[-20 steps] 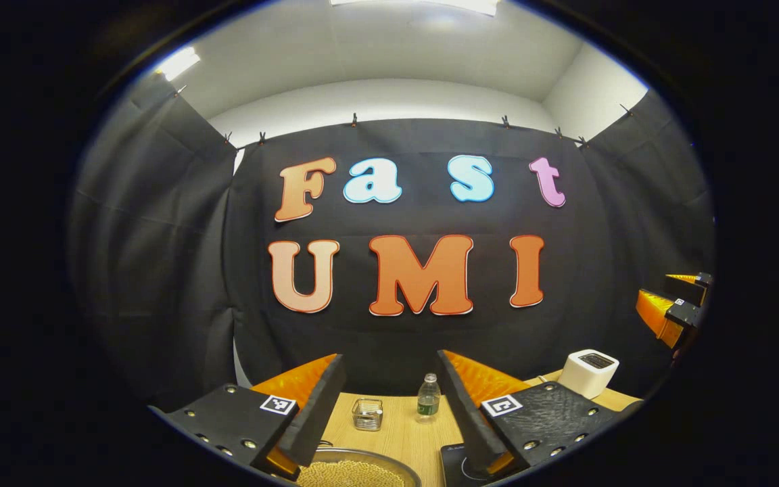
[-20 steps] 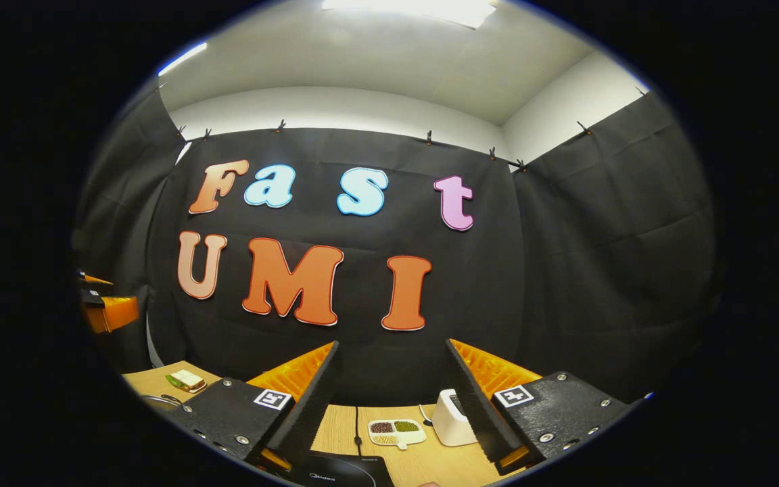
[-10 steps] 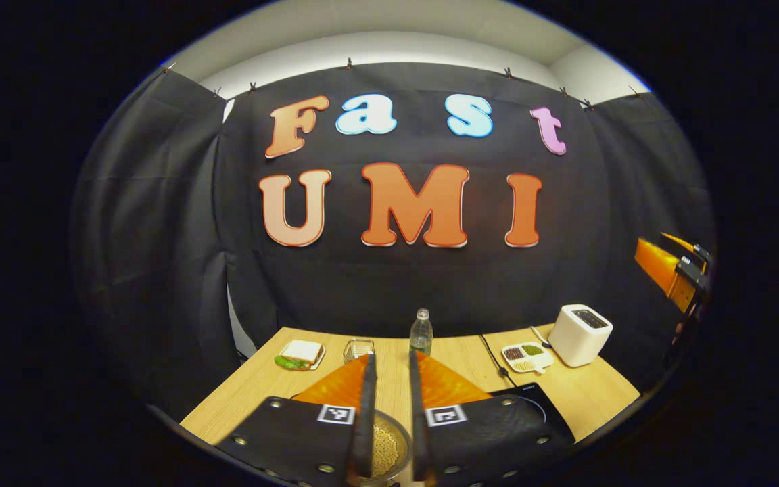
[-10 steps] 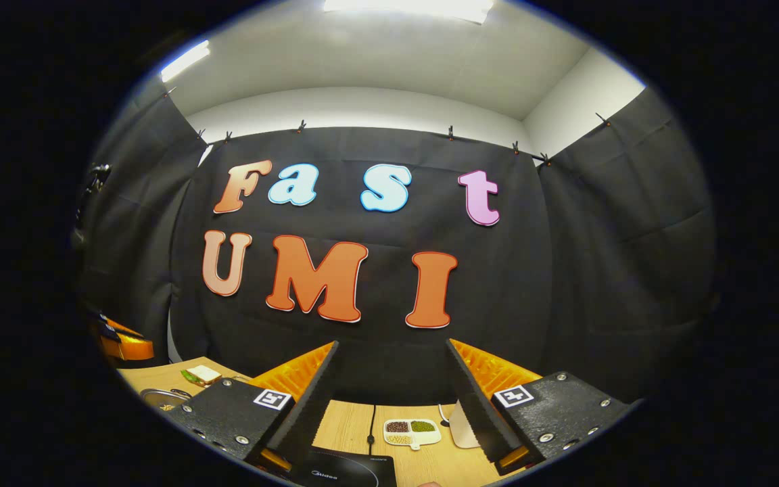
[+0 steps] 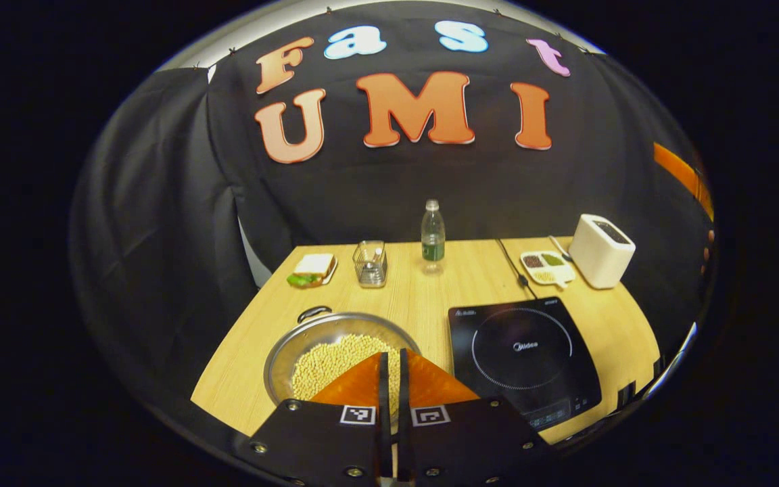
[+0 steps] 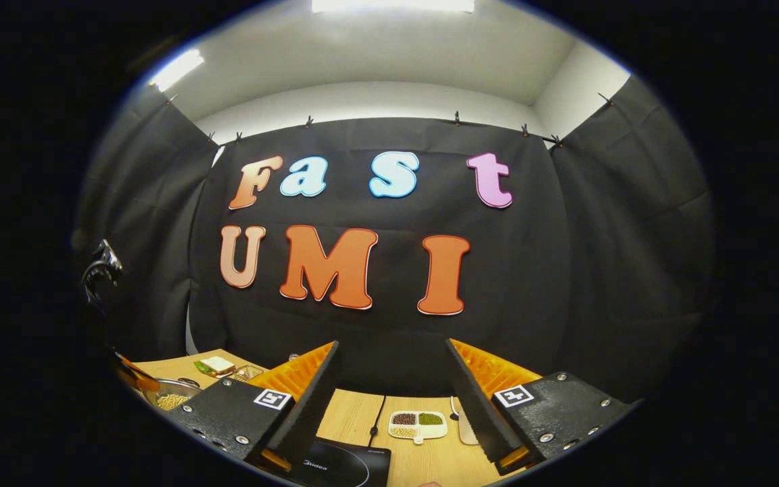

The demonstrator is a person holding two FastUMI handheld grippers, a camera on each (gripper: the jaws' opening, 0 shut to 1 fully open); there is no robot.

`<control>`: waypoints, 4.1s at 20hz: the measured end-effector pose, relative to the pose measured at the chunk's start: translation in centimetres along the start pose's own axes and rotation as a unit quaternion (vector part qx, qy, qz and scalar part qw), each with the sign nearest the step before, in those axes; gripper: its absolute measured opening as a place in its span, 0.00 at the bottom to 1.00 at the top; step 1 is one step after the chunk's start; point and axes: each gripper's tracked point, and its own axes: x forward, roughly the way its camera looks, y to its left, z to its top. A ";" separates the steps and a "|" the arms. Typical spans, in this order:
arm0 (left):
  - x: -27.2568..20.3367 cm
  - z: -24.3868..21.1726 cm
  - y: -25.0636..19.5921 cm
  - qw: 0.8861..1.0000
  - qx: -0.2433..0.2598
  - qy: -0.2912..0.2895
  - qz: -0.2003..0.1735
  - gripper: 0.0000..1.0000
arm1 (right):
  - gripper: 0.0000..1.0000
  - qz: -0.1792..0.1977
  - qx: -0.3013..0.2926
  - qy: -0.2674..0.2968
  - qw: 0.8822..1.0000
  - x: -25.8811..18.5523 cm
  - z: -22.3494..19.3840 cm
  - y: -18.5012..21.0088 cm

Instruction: First push the handle of the pot to place it horizontally, then grasp the pot with both hands and set it on the induction cooktop.

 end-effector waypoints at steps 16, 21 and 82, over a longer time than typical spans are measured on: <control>0.4 -15.5 3.8 0.952 0.038 0.298 -0.060 0.03 | 0.93 -0.056 0.001 0.019 0.998 2.0 -2.2 -3.1; 1.1 -18.2 5.9 0.926 0.086 0.352 -0.104 0.03 | 0.93 -0.093 -0.015 0.020 0.995 1.3 -1.7 -1.8; 13.5 -8.5 -6.8 0.910 -0.002 0.304 -0.280 0.02 | 0.94 -0.216 -0.073 0.099 0.969 -5.9 -2.6 -1.0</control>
